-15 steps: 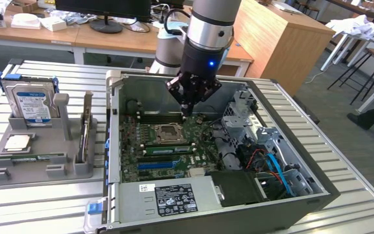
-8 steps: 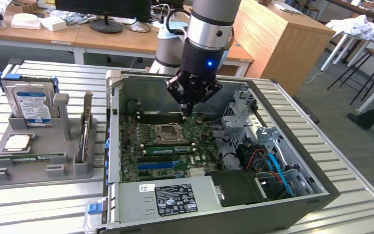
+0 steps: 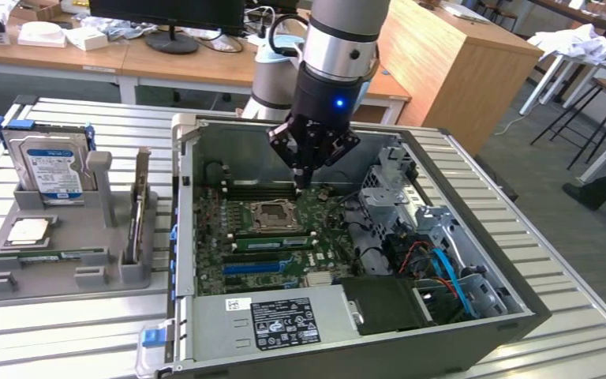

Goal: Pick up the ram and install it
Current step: 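Press down the ram until it locks into place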

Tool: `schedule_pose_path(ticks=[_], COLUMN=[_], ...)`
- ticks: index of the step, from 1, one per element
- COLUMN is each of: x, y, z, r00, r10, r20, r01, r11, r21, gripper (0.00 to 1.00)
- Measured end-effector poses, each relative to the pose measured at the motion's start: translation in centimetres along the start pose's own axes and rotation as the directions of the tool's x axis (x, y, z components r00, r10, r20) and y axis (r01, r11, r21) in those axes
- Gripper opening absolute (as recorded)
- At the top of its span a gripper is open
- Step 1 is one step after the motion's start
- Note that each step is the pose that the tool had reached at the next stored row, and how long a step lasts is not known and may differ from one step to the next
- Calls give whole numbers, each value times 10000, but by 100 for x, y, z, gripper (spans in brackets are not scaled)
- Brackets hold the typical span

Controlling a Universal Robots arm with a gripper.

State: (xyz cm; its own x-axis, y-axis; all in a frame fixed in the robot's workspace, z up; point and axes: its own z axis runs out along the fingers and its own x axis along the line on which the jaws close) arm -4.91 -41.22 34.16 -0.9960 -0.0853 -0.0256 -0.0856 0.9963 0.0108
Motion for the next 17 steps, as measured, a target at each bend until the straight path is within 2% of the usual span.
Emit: schedule_pose_path(ticks=[17], x=[106], y=[9], z=[0], r00=[10000], r10=[22], r20=[-1], r01=[-22], r11=[10000], r21=[-12], gripper=[10])
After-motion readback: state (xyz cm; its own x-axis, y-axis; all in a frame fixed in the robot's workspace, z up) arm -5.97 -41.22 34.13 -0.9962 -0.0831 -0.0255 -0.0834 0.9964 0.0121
